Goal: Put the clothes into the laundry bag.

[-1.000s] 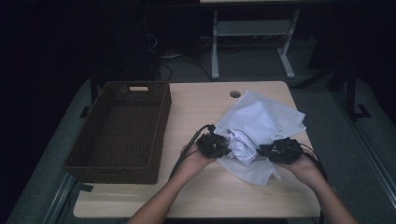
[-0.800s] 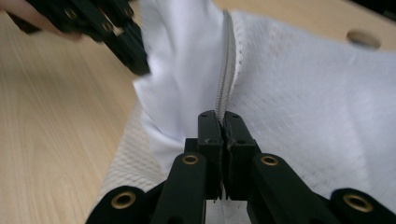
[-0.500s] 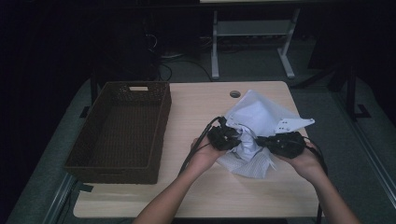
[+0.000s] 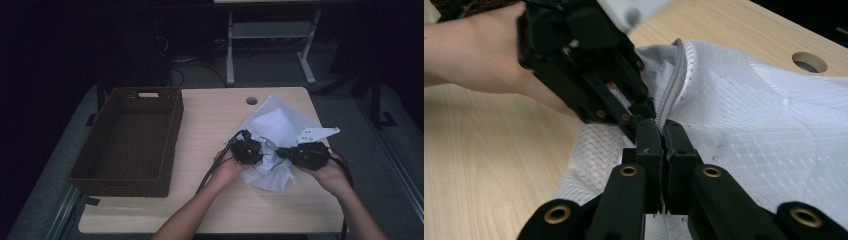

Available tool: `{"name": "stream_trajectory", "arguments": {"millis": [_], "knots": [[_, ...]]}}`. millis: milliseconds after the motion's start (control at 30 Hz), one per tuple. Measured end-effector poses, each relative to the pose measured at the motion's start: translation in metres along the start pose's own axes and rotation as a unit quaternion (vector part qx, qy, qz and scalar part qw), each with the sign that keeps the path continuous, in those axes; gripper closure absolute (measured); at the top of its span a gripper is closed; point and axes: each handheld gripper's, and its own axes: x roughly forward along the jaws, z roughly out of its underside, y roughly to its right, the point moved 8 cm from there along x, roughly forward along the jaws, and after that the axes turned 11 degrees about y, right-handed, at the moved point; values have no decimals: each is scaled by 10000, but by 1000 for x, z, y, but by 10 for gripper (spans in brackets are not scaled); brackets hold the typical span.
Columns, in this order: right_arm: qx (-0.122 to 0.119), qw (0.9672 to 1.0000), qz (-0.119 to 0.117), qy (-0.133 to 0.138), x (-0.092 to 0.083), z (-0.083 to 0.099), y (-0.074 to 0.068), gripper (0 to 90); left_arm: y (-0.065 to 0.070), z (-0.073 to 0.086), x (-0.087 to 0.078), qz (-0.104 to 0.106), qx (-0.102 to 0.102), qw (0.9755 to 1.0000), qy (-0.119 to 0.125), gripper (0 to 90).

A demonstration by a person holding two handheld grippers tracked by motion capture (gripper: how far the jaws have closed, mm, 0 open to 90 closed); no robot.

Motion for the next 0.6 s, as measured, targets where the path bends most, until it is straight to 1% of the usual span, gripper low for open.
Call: {"name": "stream_trajectory", "arguments": {"millis": [67,167,267,333,467,500,600], "knots": [[11,10000,2,18,-1,0,1,871,1,0,-7,37,-52,10000,49,664],[13,10000,7,20,-1,-1,1,871,4,0,-19,125,-32,9999,68,573],[24,10000,5,22,-1,-1,1,871,7,1,-32,191,-14,9997,122,517],[28,10000,3,21,-1,-1,1,871,7,3,-42,209,35,9997,126,494],[18,10000,2,18,0,-2,2,871,2,9,-60,135,14,9998,171,461],[26,10000,5,16,-1,-2,2,871,0,11,-63,114,24,9998,144,456],[29,10000,8,14,-1,-1,2,871,-12,19,-77,-78,12,9999,132,448]]}}
